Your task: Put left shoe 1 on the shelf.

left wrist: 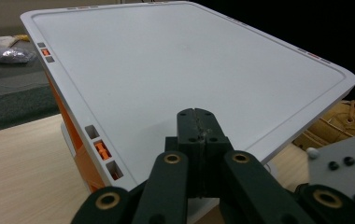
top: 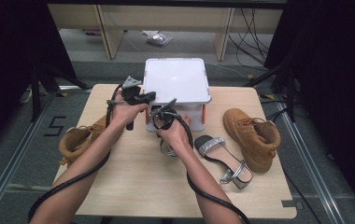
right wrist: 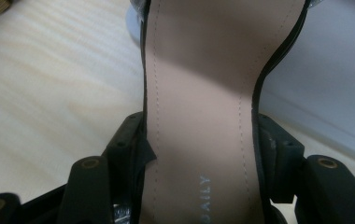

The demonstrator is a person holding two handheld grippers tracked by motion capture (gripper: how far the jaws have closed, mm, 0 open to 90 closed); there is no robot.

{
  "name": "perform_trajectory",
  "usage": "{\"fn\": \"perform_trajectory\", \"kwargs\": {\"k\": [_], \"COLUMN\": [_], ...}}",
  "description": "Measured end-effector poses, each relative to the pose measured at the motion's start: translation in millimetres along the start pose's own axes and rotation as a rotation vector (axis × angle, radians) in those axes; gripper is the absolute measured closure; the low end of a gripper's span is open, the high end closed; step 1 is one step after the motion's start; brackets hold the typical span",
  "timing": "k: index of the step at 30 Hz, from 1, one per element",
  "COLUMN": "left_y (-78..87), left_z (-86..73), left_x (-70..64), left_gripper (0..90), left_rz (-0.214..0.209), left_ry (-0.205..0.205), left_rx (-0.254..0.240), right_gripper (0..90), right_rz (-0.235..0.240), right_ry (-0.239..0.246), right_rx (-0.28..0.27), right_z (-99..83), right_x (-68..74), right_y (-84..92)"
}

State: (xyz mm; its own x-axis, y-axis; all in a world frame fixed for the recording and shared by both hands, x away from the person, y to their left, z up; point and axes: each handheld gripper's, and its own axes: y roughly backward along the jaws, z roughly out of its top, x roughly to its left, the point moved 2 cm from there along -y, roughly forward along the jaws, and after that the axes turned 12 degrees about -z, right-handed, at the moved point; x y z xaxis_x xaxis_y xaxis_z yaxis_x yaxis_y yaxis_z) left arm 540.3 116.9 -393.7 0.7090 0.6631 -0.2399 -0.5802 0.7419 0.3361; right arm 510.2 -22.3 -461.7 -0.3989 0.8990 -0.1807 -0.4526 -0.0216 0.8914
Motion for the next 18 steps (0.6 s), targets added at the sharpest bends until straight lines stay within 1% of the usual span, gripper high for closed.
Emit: {"fn": "perform_trajectory", "kwargs": {"k": [1,2,3,4,5,6,7,8,9,10,11,12,13,14,15,16,17,18], "left_y": [-0.1,0.1,0.1,0.0,0.0,0.1,0.1,0.0,0.0,0.0,0.0,-0.1,0.0,0.1,0.1,0.0,0.0,-0.3], "left_z": [0.0,0.0,0.0,0.0,-0.1,-0.1,0.0,-0.1,-0.1,-0.2,-0.2,-0.3,-0.3,-0.1,-0.1,0.0,-0.1,-0.1], "left_x": [0.0,0.2,0.3,0.0,0.0,0.0,-0.1,-0.1,-0.1,-0.2,-0.3,-0.3,-0.4,-0.3,-0.3,-0.5,-0.4,-0.5], "left_gripper": [89.5,89.5,89.5,89.5,89.5,89.5,89.5,89.5,89.5,89.5,89.5,89.5,89.5,89.5,89.5,89.5,89.5,89.5], "left_rz": [-0.001,0.001,0.001,-0.001,0.001,0.002,0.002,0.003,0.003,0.005,0.007,0.007,0.008,0.008,0.008,0.006,0.007,0.007], "left_ry": [0.0,-0.003,-0.003,-0.001,-0.002,-0.003,-0.001,-0.002,-0.002,-0.004,-0.005,-0.006,-0.009,-0.011,-0.011,-0.009,-0.011,-0.011], "left_rx": [-0.001,0.003,0.003,0.0,0.0,0.001,0.0,0.001,0.001,0.002,0.002,0.002,0.002,0.004,0.004,0.002,0.003,0.002], "right_gripper": [43.3,43.3,43.3,43.3,43.3,43.3,43.2,43.2,43.2,43.1,43.1,43.0,43.0,42.1,42.1,40.8,38.2,35.5], "right_rz": [0.0,0.004,0.002,0.005,-0.017,-0.009,-0.007,0.012,0.012,-0.026,-0.026,-0.014,-0.023,-0.021,-0.021,-0.022,-0.013,-0.034], "right_ry": [0.0,-0.017,0.003,-0.012,0.029,-0.013,-0.024,-0.056,-0.056,-0.005,-0.005,-0.026,-0.014,-0.041,-0.041,-0.026,-0.044,-0.009], "right_rx": [0.0,0.015,0.015,0.023,0.002,0.032,0.022,0.049,0.049,0.048,0.048,0.041,0.027,0.043,0.043,0.034,0.042,-0.002], "right_z": [0.0,0.4,0.7,1.2,0.2,0.4,-1.5,-1.3,-1.3,-4.2,-4.2,-2.9,-4.8,-3.1,-3.1,-3.2,-3.3,-3.9], "right_x": [0.0,2.7,2.4,3.5,1.6,4.6,7.7,9.5,9.5,8.6,8.6,9.5,10.3,10.9,10.9,10.2,11.9,9.2], "right_y": [0.0,-1.9,-5.5,-7.5,-12.4,-12.4,-20.1,-20.0,-20.0,-27.3,-27.3,-26.8,-30.3,-26.4,-26.4,-25.8,-22.2,-21.3]}}
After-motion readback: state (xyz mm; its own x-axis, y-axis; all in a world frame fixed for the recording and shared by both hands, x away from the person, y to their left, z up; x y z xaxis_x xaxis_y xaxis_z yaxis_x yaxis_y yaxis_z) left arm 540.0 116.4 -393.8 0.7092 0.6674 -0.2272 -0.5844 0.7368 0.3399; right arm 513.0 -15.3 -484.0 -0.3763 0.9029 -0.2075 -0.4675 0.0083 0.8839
